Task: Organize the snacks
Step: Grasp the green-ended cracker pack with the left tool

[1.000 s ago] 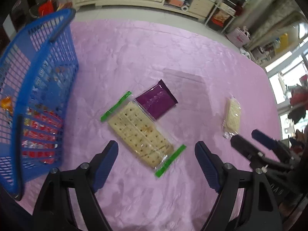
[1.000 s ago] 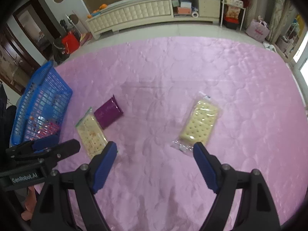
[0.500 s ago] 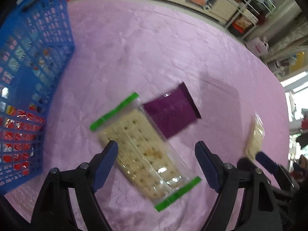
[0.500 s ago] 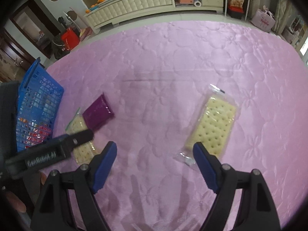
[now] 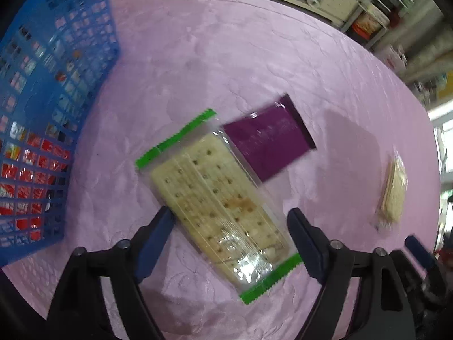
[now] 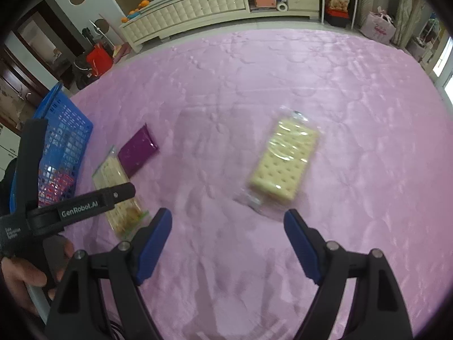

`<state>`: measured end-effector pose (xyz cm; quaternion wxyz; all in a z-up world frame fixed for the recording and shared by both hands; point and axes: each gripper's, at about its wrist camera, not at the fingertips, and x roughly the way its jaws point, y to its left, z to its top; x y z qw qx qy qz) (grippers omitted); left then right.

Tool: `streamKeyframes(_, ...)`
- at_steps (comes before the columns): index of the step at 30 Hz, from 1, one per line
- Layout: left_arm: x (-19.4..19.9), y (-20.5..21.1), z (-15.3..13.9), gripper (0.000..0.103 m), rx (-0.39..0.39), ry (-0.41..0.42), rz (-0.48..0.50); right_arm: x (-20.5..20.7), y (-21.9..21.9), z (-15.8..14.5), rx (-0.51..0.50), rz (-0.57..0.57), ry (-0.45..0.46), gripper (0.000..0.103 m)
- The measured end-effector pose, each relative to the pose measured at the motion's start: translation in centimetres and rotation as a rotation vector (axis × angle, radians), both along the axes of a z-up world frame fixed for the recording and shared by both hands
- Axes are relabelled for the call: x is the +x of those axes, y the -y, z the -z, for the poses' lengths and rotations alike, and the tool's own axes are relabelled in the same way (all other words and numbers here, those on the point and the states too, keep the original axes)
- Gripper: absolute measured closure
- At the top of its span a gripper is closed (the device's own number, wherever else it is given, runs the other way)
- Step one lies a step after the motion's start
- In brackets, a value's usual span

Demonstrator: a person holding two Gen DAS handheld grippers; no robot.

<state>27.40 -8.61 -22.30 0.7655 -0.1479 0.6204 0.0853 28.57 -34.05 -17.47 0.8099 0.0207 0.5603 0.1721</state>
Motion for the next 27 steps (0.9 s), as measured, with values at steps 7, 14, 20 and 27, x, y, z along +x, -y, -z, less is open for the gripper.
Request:
streamKeyframes(7,-1.5,1.5,-0.8,0.066,0.013,0.059,0.128,-0.3,2.0,-0.6,0.007,0.067,-0.005,0.018)
streamKeyframes(14,-2.4,2.0,-0.8,0.085,-0.003,0.052,0.211,-0.5,2.8,-1.0,0.004,0.142,-0.013,0.018)
streamKeyframes(20,-4.1,1.6,-0.8,0.042,-0.065,0.055,0.179,-0.2,3.1,-1.1,-0.001,0.142,-0.014,0.018)
streamKeyframes(27,-2.3,1.6,-0.8,0.022,-0.068,0.043,0.156,1.1,3.2,-0.4,0.002,0.163,-0.032,0.018)
